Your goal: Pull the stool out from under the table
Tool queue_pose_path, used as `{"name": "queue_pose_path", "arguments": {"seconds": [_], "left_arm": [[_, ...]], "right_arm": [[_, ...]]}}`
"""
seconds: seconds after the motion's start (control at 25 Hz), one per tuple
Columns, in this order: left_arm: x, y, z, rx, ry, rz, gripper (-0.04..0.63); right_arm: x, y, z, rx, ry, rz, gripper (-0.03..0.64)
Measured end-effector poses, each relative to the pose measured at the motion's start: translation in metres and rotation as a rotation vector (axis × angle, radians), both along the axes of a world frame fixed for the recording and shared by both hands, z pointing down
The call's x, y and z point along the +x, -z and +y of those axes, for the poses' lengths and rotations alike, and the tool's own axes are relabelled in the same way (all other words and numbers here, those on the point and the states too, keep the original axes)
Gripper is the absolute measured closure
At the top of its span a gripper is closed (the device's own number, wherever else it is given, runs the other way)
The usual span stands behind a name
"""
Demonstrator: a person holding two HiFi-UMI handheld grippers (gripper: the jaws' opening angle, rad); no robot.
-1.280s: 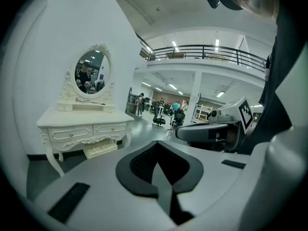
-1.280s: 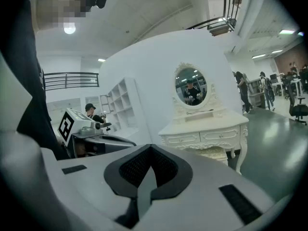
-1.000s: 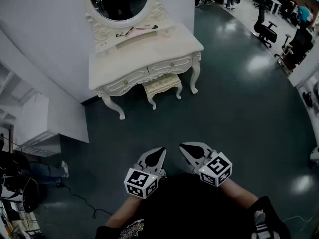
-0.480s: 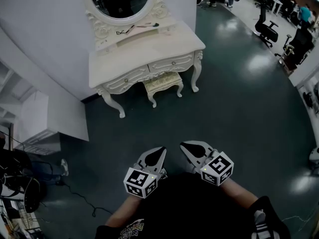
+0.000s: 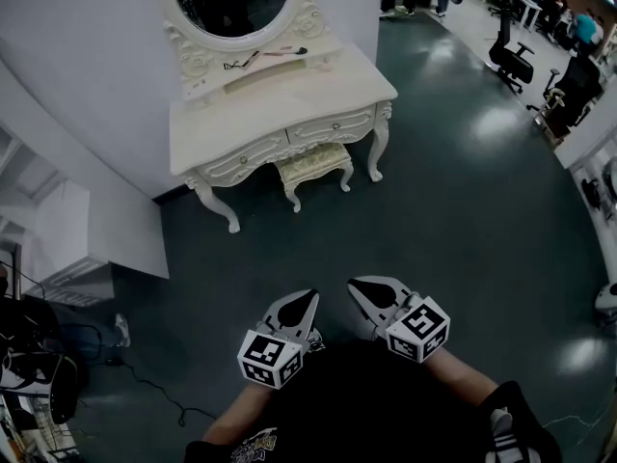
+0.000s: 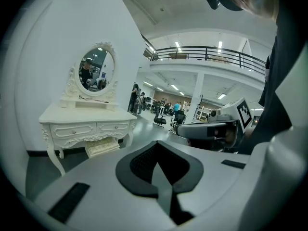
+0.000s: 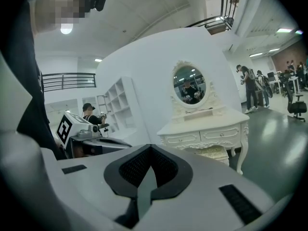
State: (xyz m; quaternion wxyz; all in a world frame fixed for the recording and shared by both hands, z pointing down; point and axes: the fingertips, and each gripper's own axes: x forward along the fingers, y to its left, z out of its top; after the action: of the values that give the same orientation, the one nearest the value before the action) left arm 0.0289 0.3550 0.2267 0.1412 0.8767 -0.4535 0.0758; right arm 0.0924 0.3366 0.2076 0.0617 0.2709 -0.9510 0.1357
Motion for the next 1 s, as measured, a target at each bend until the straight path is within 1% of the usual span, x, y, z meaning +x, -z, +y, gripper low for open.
{"name": "queue_pose_path", "arguments": {"seconds": [0.2,0.48,0.76,1.0], "left_arm": [[-0.017,0.000,-0.004,-0.007,-0.009,0.008,0.591],[-0.053,-0.010,-0.010,-0.021,0.000,0.018,0.591],[-0.094,-0.015,-0.022,-0.030,0.002,0.031,0.591],[-0.113,-0.019,-0.034,-0.035,-0.014,0.018,0.592]], "right_arm": [[-0.017,-0.001,-0.005,-0.008,-0.007,0.007,0.591],[-0.050,-0.008,-0.012,-0.015,-0.010,0.009,0.591],[-0.079,-0.008,-0.023,-0.006,-0.055,0.007,0.591],[-0.088,-0.007,-0.036,0.006,-0.102,0.004,0.591]]}}
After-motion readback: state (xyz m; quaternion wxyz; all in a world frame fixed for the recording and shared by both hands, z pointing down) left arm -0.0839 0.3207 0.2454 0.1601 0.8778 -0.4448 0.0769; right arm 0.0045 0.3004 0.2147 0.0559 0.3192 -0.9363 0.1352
